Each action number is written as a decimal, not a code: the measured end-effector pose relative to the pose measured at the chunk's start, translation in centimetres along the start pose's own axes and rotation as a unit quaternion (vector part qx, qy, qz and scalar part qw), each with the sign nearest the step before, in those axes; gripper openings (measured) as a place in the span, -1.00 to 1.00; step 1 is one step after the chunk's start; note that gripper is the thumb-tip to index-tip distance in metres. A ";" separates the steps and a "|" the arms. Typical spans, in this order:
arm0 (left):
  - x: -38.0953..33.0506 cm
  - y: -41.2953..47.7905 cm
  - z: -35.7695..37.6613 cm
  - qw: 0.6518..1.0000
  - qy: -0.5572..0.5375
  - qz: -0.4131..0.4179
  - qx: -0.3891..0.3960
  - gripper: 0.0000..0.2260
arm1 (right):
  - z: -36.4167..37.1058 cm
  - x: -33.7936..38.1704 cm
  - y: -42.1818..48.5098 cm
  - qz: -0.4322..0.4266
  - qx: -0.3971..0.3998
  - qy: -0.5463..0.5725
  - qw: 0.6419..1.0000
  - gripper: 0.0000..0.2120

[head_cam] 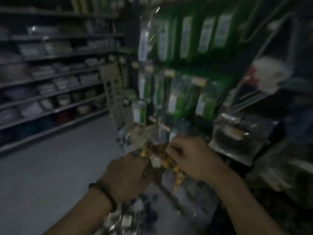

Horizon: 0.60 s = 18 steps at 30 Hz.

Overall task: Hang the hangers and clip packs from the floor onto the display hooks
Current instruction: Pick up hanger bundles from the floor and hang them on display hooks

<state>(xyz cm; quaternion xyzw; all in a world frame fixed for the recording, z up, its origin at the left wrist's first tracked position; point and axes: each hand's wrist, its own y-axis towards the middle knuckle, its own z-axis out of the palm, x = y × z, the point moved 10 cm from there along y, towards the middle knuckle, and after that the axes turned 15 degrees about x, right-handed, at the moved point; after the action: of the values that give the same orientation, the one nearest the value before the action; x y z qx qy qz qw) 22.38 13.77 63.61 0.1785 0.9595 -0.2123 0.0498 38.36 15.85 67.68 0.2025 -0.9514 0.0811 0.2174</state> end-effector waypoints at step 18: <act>31.0 9.1 43.0 0.842 -0.369 -0.299 0.256 -0.73 | 55.3 -12.3 22.8 0.094 0.505 0.128 0.848 -0.80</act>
<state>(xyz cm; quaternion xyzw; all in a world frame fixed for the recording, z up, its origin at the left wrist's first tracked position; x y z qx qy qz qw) -2.33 13.19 15.82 -0.2024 0.7885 -0.5053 0.2863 17.85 27.43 11.35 0.1814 -0.7575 0.5957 0.1963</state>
